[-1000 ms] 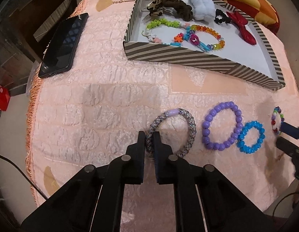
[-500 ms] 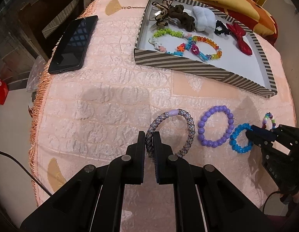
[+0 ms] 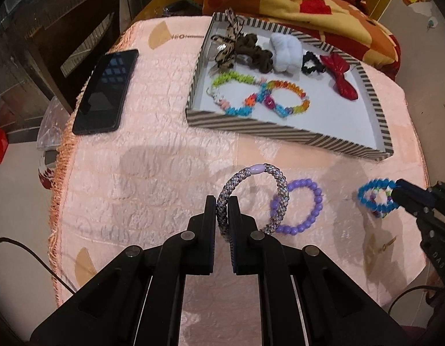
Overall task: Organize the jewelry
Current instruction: 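Grasp the grey braided bracelet with the left tool while the right tool grasps the blue beaded bracelet, then carry the grey bracelet in the left tool while the right tool carries the blue bracelet into the tray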
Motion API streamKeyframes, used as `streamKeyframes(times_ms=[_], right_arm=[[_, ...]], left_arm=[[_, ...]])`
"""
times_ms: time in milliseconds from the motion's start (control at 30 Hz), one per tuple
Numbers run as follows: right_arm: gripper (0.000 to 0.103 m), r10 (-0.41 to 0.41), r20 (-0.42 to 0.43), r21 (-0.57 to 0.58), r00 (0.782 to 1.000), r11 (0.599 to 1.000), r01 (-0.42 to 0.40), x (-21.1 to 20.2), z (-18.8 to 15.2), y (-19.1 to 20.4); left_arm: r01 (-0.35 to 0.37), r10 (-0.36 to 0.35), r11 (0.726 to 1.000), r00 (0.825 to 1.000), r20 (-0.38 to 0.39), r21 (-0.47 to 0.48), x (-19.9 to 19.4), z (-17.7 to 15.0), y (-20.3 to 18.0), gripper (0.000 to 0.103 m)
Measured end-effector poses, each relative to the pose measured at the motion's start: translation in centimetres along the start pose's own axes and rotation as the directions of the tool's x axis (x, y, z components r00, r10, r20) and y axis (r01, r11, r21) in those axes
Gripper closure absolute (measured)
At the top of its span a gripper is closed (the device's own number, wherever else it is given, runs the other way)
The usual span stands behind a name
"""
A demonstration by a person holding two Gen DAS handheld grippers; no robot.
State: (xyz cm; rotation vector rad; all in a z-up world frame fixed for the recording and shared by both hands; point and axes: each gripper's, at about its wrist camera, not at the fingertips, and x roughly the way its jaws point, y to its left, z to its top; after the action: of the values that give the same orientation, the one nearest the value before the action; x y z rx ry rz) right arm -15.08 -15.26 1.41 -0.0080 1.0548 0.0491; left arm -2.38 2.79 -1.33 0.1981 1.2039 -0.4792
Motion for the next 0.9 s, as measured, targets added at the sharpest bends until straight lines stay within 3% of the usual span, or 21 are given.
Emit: streamKeyframes(times_ms=[367, 900], right_arm=[[0.095, -0.042, 0.094, 0.033, 0.995, 0.999, 0.039, -3.5, 1.8, -2.4], [0.095, -0.096, 0.120, 0.070, 0.988, 0.994, 0.088, -3.9, 3.9, -5.9]], left_arm=[[-0.014, 0.012, 0.999, 0.998, 0.062, 0.029, -2.1, 2.2, -1.2, 0.096], [-0.014, 0.004, 0.996, 0.995, 0.101, 0.093, -1.9, 5.5, -4.8, 0.096]])
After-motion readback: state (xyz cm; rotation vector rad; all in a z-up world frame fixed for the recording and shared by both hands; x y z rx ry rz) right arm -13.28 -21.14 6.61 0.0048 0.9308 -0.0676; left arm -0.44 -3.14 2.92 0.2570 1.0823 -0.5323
